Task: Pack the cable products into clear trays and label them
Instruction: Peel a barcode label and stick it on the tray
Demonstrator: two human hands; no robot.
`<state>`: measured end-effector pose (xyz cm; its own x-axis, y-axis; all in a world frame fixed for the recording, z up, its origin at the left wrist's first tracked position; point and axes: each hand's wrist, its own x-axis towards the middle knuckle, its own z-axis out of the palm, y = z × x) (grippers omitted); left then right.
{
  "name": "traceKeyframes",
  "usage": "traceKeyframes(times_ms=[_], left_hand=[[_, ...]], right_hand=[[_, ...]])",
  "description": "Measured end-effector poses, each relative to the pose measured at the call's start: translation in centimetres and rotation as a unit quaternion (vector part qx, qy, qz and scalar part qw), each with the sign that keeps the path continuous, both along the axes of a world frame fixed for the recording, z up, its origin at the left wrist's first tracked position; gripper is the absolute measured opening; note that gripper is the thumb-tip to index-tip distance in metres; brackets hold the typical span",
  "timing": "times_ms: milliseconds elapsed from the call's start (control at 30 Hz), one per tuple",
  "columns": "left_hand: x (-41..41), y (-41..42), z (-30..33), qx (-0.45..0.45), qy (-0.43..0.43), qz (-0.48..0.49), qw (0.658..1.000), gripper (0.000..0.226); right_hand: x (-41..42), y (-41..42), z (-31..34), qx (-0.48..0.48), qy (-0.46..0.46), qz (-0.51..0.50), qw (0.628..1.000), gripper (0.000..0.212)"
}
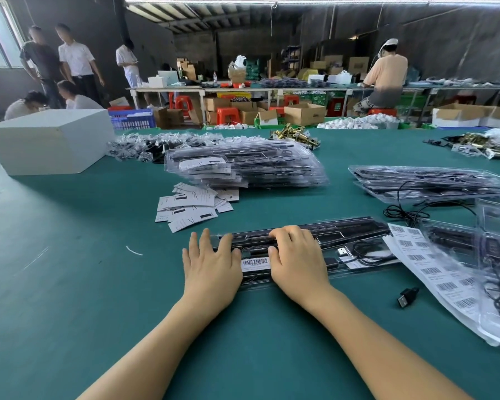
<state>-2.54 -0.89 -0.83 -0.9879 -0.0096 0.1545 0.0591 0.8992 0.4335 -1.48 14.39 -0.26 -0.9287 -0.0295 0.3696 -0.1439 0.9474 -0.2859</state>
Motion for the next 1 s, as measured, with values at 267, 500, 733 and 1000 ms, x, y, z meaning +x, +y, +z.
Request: traceKeyframes(times_ms=[267, 500, 733, 1000], left_hand=[[0.3, -1.3, 1.0, 0.079, 0.050, 0.060, 0.994, 0.040], [0.3, -1.8, 1.9, 0.417, -0.007, 0.057, 0.907, 0.029], [-0.4, -3.8, 4.0, 0.738, -0.086, 0.054, 0.668, 0.021], [-0.8, -4.6, 3.5, 0.811, -0.102, 0.032, 0.575, 0.029]], right_hand=[[0.6, 0.3, 0.1, 0.020, -0.009, -0.093, 0.995, 0.034], [0.3, 0.5, -0.3, 0.017, -0.066, -0.123, 0.990, 0.051], [0.9, 0.1, 0.4, 0.027, -0.023, -0.118, 0.992, 0.077], [1.5, -0.4, 1.0, 0.108, -0.064, 0.065, 0.990, 0.101]])
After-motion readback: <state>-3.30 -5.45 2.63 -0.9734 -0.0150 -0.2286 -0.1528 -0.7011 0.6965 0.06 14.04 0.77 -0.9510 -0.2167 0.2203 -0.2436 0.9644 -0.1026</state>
